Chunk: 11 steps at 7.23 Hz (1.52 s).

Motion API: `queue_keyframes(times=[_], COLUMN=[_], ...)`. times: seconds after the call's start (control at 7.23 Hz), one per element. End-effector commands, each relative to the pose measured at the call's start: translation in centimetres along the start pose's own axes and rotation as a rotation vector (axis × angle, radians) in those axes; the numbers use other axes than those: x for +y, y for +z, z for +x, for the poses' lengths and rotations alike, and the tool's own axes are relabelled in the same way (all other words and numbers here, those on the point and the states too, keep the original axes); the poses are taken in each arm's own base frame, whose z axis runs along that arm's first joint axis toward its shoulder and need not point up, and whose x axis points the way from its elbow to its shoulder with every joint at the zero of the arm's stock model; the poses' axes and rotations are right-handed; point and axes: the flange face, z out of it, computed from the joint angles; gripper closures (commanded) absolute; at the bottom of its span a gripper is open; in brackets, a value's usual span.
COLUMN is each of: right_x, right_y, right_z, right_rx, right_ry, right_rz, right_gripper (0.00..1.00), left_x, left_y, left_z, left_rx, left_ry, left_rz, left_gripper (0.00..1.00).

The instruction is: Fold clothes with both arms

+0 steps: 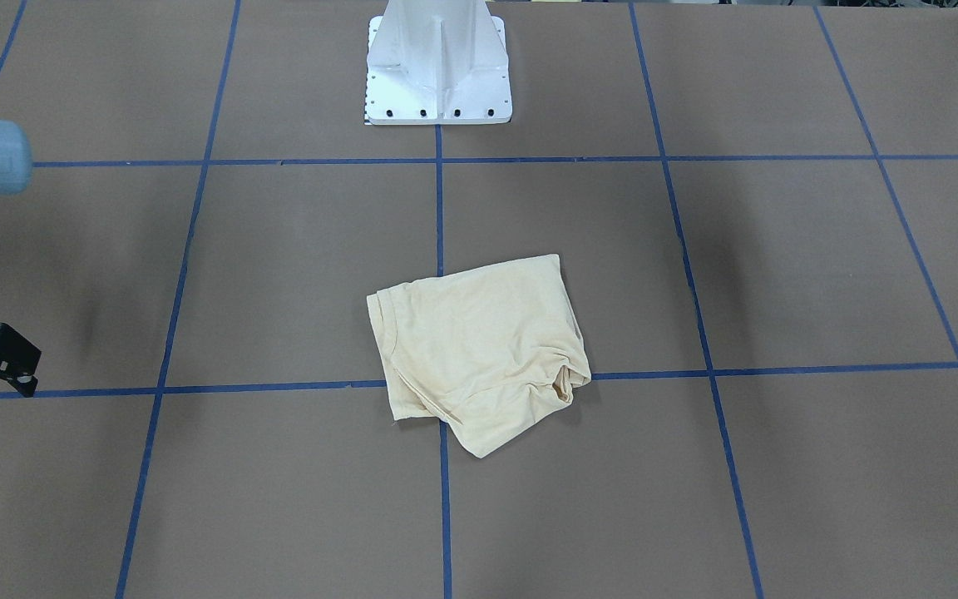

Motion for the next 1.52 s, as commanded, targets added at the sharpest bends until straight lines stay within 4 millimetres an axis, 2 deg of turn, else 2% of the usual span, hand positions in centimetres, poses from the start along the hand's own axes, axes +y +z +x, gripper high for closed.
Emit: queue_keyframes(times=[0.0,0.14,0.28,0.55,0.83,0.97,1.11,1.25,1.38], right_x=[0.2,0.5,1.1,4.8,7.6,9.4,11.1,11.8,14.4], right_y=[-2.5,-3.8,-4.6,-3.5,-4.0,-3.5,-3.5,-3.6,-2.5], right_z=[8.2,11.1,13.5,16.9,21.8,23.3,24.0,24.1,25.5], right_rx=[0.042,0.058,0.048,-0.077,-0.086,-0.088,-0.089,-0.074,-0.054], right_ry=[-0.083,-0.102,-0.112,-0.031,-0.040,-0.028,-0.021,-0.025,-0.001], right_rz=[-0.100,-0.142,-0.173,-0.220,-0.221,-0.233,-0.233,-0.234,-0.265], right_gripper=[0.00,0.00,0.00,0.00,0.00,0.00,0.00,0.00,0.00], left_x=[0.4,0.9,1.2,2.8,11.5,14.0,13.8,13.1,12.4], left_y=[-2.3,-2.6,-3.6,-3.5,-1.6,-1.6,-1.9,-1.9,-2.3], left_z=[-3.6,-3.7,-3.5,-3.9,-4.5,-4.4,-4.2,-4.1,-3.9], left_rx=[-0.009,-0.001,0.010,0.051,0.239,0.273,0.270,0.260,0.247], left_ry=[0.104,0.170,0.220,0.114,-0.015,-0.046,-0.048,-0.042,-0.072], left_rz=[-0.140,-0.206,-0.256,-0.404,-0.463,-0.480,-0.477,-0.475,-0.472], left_gripper=[0.00,0.00,0.00,0.00,0.00,0.00,0.00,0.00,0.00])
